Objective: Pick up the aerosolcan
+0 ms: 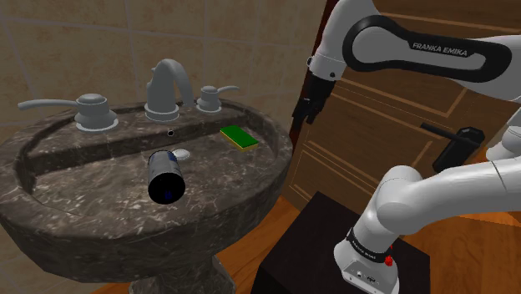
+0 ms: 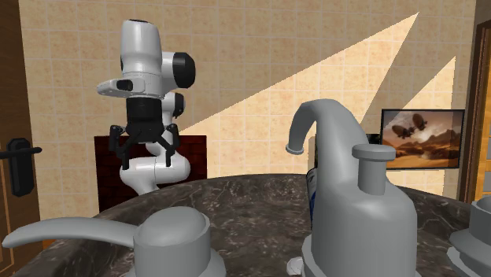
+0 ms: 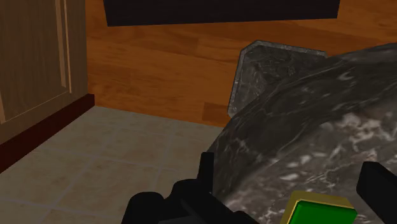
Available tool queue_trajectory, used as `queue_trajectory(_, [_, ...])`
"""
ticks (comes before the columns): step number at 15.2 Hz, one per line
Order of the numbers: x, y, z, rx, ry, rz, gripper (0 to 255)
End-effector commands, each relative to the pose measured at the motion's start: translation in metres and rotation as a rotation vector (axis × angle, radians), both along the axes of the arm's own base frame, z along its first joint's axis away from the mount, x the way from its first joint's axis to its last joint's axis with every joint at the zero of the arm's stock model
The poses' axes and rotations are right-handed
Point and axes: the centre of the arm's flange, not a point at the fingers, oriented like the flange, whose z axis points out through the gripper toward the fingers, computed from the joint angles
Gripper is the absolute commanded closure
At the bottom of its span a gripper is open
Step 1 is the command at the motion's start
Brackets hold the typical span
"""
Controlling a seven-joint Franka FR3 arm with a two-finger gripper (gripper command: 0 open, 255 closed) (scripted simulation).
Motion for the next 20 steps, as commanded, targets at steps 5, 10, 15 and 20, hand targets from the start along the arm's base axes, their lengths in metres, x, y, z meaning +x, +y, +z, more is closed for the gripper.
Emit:
queue_trajectory(5, [0.020,0.051,0.000,0.006,0.054,-0.027,0])
queue_trajectory(10, [0.046,0.114,-0.001,0.014,0.121,-0.061,0])
queue_trajectory(15, [0.074,0.175,-0.003,0.022,0.189,-0.095,0])
queue_trajectory(20, [0.105,0.236,-0.006,0.030,0.256,-0.129,0])
